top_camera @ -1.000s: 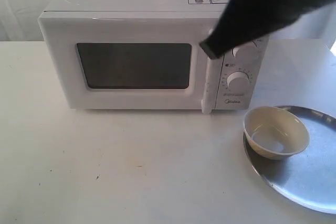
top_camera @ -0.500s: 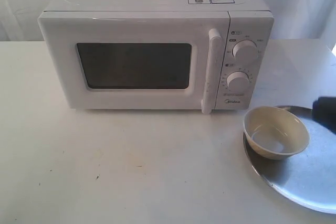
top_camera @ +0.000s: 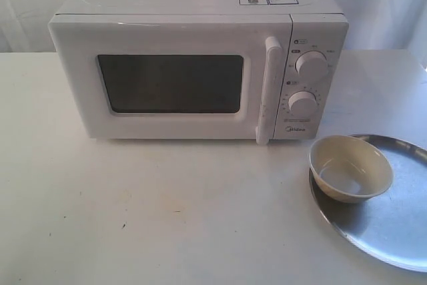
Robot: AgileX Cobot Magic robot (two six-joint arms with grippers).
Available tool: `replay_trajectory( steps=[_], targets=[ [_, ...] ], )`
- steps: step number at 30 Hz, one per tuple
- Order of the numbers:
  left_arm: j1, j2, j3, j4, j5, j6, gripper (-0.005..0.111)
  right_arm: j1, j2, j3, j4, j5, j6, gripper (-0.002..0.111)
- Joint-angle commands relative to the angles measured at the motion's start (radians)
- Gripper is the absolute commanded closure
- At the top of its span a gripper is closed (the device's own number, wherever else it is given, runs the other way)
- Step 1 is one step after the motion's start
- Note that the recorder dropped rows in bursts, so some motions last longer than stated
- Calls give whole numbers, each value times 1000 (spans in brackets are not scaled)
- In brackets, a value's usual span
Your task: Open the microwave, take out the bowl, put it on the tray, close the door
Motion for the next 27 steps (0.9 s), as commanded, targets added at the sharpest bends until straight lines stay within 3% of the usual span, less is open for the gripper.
replay_trajectory(
  steps=[1, 6, 7, 9, 14, 17, 27],
  targets=[
    [0, -2, -2, -9, 2, -4, 107, -37, -110, 2, -111, 15, 196, 108],
    [0, -2, -2, -12, 5, -4, 107, -235, -139, 3, -179, 245, 226, 108],
    [0, -2, -2, -12, 5, -4, 107, -294, -139, 15, -167, 212, 228, 108],
    [0, -2, -2, -8, 5, -4, 107, -406, -139, 46, -140, 46, 234, 108],
    [0, -2, -2, -8, 5, -4, 107, -604, -139, 231, -127, -659, 289, 108],
    [0, -2, -2, -8, 3, -4, 107, -692, -139, 336, -114, -785, 289, 108],
    [0, -2, -2, -8, 3, -4, 107, -726, -139, 467, 45, -637, 289, 108]
  ],
)
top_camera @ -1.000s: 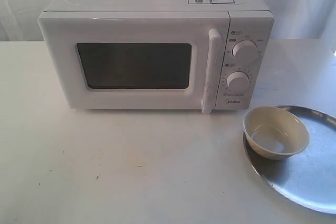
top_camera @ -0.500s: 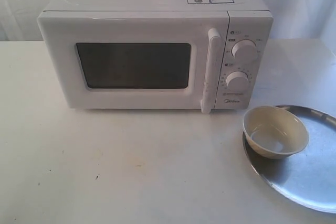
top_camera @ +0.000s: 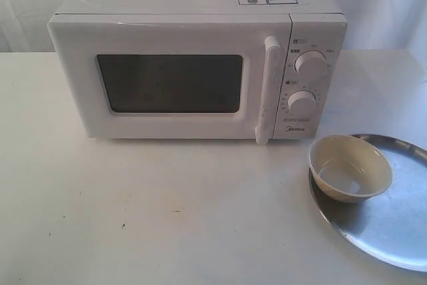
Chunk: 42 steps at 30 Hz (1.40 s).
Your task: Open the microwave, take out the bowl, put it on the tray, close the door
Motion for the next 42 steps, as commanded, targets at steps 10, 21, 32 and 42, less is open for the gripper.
replay_trajectory(
  steps=[10, 21, 32, 42],
  targets=[
    [0, -2, -2, -8, 1, -4, 107, 30, -5, 23, 104, 426, -103, 108],
    [0, -2, -2, -8, 1, -4, 107, 32, -5, 23, 230, 422, -849, 108],
    [0, -2, -2, -8, 1, -4, 107, 22, -5, 23, 230, 422, -844, 108],
    [0, -2, -2, -8, 1, -4, 107, -100, -5, 23, 234, 428, -771, 108]
  ],
)
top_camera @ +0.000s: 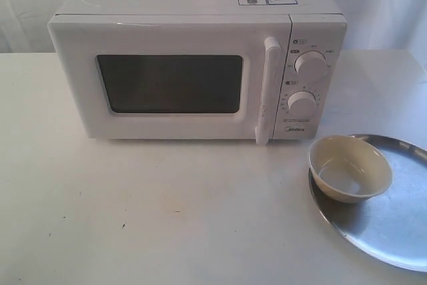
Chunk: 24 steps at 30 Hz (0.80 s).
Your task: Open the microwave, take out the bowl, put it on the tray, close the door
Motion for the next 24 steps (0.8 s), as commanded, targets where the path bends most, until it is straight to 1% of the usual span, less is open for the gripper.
replay_trajectory(
  steps=[1, 4, 13, 18, 24],
  targets=[
    [0, -2, -2, -8, 1, -4, 107, -45, -5, 1, 7, 4, 103, 108],
    [0, -2, -2, -8, 1, -4, 107, -64, -5, 1, 7, 6, 177, 108],
    [0, -2, -2, -8, 1, -4, 107, -68, -5, 1, 7, 6, 162, 108],
    [0, -2, -2, -8, 1, -4, 107, -68, -5, 1, 7, 6, 86, 108],
    [0, -2, -2, -8, 1, -4, 107, -68, -5, 1, 7, 6, 95, 108]
  ],
)
